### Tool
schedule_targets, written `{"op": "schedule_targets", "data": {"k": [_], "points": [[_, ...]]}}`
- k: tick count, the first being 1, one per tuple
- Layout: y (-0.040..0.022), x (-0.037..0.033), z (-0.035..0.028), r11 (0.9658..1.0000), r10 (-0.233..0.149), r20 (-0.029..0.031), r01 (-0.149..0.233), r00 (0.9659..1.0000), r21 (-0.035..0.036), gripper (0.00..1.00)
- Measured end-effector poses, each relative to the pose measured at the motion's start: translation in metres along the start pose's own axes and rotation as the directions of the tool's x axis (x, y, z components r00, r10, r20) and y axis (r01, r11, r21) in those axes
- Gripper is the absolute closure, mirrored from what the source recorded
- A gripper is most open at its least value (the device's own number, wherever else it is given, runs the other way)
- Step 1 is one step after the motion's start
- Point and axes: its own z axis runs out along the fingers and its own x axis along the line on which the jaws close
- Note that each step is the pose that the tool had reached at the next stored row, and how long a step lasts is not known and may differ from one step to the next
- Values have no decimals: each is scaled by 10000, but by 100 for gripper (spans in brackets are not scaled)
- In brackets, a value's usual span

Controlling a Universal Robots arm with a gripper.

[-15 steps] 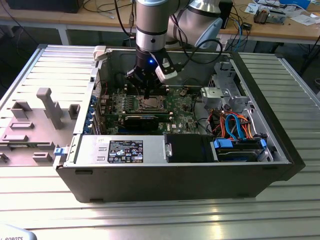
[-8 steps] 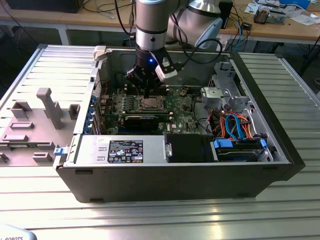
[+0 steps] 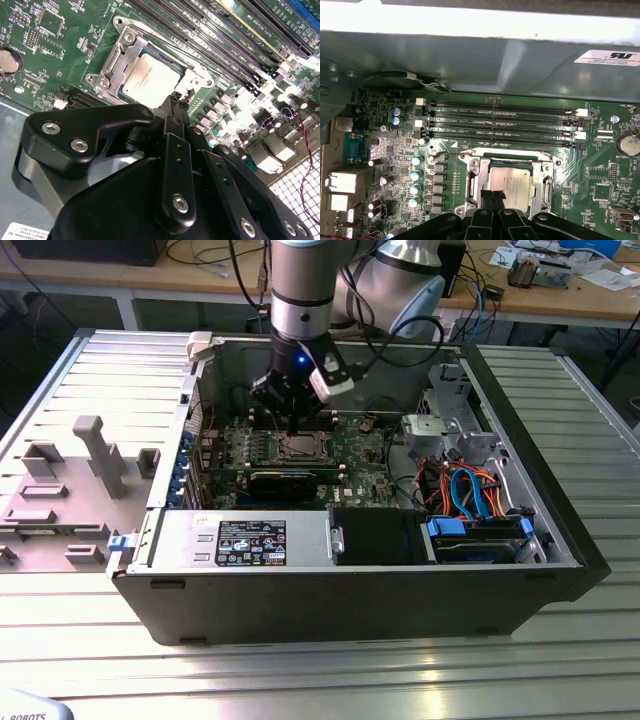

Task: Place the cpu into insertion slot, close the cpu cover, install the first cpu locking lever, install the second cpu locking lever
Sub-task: 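Install the first cpu locking lever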

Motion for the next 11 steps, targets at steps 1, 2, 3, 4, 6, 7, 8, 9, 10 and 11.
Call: {"op": "schedule_targets", "data": {"k": [1, 2, 3, 4, 6, 7, 8, 9, 10, 11], "points": [[1, 7, -1, 10000, 0, 1, 0, 10000, 0, 89], [1, 15, -1, 10000, 0, 3, 0, 10000, 0, 89], [2, 25, -1, 10000, -1, 7, 1, 10000, 0, 89], [2, 33, -1, 10000, -1, 9, 1, 10000, -1, 89], [3, 48, 0, 10000, 0, 12, 0, 10000, 0, 89], [4, 55, 0, 10000, 0, 13, 0, 10000, 0, 89], [4, 66, 0, 10000, 0, 15, 0, 10000, 0, 89], [5, 70, 0, 10000, 0, 15, 0, 10000, 0, 89], [5, 72, 0, 10000, 0, 15, 0, 10000, 0, 89], [5, 72, 0, 10000, -2, 15, 2, 10000, 1, 89]]}}
